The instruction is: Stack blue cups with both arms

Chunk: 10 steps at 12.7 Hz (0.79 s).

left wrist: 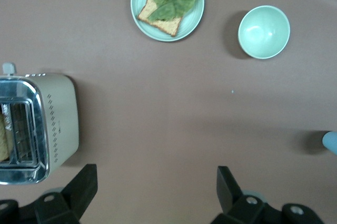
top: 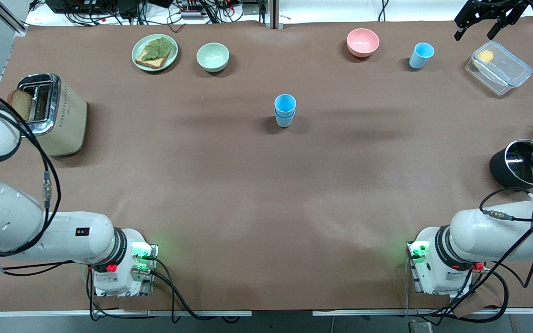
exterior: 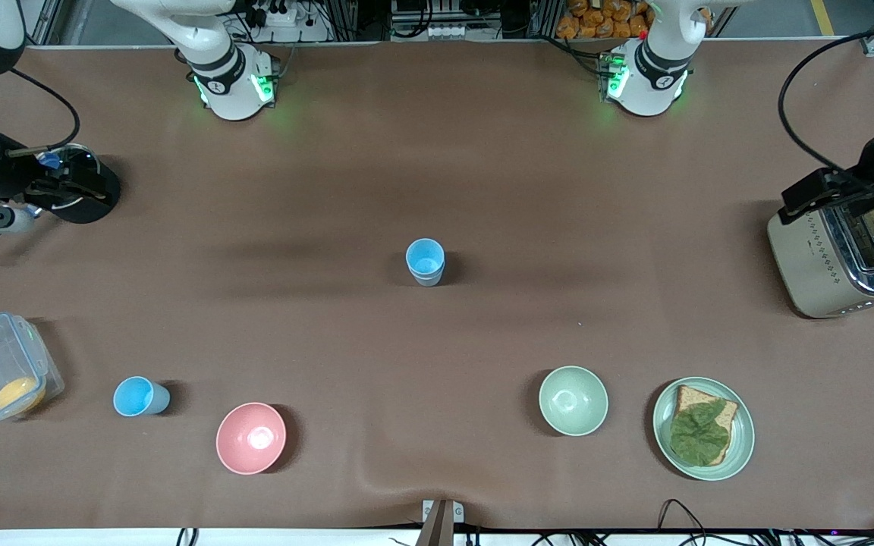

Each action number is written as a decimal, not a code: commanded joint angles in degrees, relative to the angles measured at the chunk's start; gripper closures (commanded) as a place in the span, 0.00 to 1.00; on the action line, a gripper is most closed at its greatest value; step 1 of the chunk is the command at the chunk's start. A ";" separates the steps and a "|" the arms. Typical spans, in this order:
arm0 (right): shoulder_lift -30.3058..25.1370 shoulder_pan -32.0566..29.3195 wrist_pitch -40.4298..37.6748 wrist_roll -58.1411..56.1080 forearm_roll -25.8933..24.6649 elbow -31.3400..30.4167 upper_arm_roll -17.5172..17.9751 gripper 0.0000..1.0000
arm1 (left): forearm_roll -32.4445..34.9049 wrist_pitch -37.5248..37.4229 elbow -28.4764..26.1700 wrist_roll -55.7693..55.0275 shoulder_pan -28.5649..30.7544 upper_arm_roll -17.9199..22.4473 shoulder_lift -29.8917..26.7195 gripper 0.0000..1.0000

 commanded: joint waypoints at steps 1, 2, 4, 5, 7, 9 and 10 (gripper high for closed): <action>-0.23 -2.39 -0.87 -0.17 -1.18 3.92 2.89 0.00 | -0.77 -0.17 -7.13 0.76 0.05 -0.36 -6.14 0.00; -0.14 -2.39 -0.35 -0.09 -1.09 4.46 2.89 0.00 | -0.77 -0.17 -8.02 0.76 -0.38 -0.36 -6.68 0.00; -0.23 -2.39 0.18 0.53 -0.39 4.55 2.72 0.00 | -0.51 -0.78 -8.03 0.67 -3.19 0.51 -6.60 0.00; -0.06 -2.47 0.27 0.53 -0.12 4.55 2.46 0.00 | -0.51 -0.88 -8.03 1.11 -3.20 0.69 -6.60 0.00; 0.21 -2.56 0.27 0.53 0.05 4.81 2.28 0.00 | -0.59 -0.79 -7.42 0.76 -3.64 0.69 -6.60 0.00; 0.30 -2.56 0.19 0.70 0.23 4.82 2.19 0.00 | -0.59 -0.79 -7.07 0.85 -3.64 0.69 -6.51 0.00; 0.38 -2.30 0.01 1.49 0.67 4.82 1.76 0.00 | -0.59 -0.88 -7.07 0.94 -3.55 0.69 -6.51 0.00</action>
